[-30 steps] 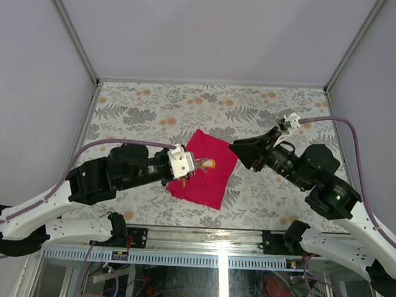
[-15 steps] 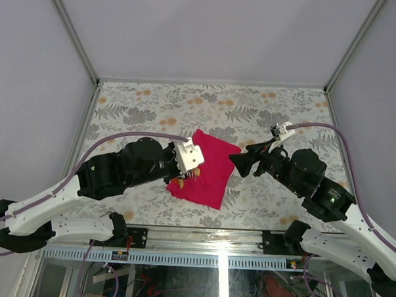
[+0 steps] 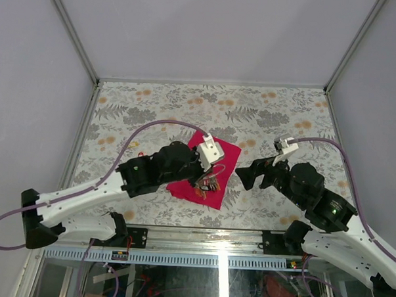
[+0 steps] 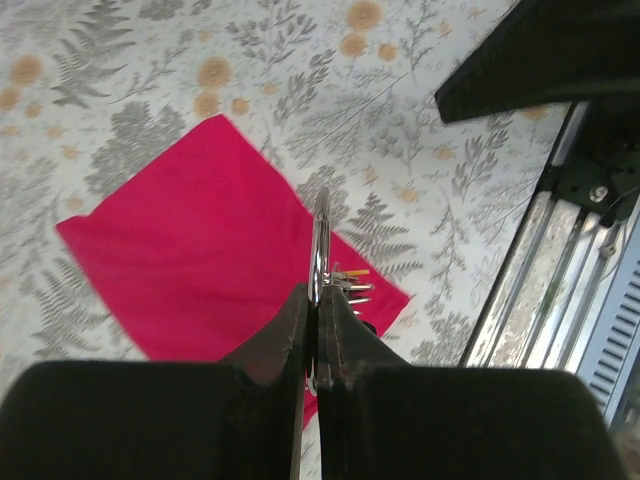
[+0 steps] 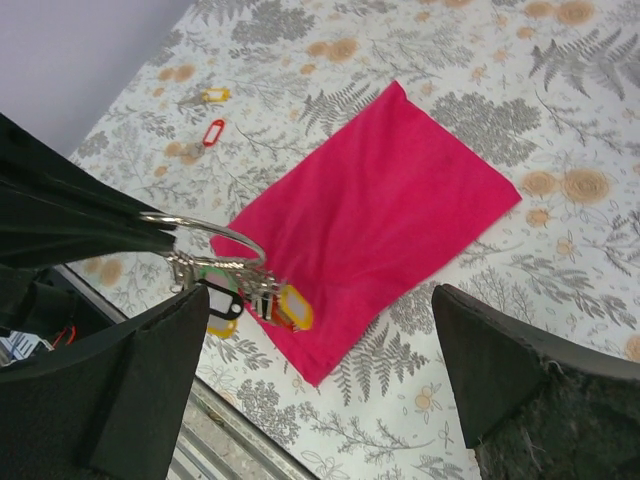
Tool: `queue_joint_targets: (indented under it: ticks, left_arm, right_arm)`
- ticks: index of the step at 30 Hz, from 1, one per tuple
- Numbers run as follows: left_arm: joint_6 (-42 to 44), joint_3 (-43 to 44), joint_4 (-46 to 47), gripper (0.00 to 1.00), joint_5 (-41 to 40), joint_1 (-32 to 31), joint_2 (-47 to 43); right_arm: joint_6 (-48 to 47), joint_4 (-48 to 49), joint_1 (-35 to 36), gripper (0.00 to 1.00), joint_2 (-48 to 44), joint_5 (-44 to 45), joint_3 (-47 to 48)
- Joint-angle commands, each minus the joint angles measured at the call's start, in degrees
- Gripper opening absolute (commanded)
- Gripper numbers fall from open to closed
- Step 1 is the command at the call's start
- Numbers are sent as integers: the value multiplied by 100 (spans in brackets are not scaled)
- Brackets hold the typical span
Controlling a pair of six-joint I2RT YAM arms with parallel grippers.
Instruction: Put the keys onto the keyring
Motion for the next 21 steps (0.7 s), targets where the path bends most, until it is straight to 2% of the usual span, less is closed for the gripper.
queue_joint_targets:
  ticks: [1, 5, 9, 14, 16, 19, 21]
  left_arm:
    - [-507, -142, 1794, 0, 645, 92, 514]
    - [-765, -393, 2564, 0, 1117, 393, 1052]
    - [-1018, -639, 3126, 0, 1592, 907, 1397]
    - [-1030, -715, 3271, 1, 1750, 1308, 1622]
    - [-1046, -795, 3344, 2, 1751, 1503, 1671]
    - [-1144, -947, 3567, 10, 1784, 1872, 1759]
    - [-1204, -1006, 3677, 11, 1795, 2096, 1858]
  right_arm:
    - [246, -337, 4, 99, -46, 418, 99]
    - [504, -651, 2, 99, -245, 795, 38]
    - [663, -997, 5, 99, -137, 624, 235]
    - [669, -1370, 4, 99, 241, 525, 488]
    - [679, -1322, 6, 99, 287, 483, 474]
    - [728, -1289, 0, 99, 303, 535, 427]
    - [714, -1289, -1, 99, 290, 554, 397]
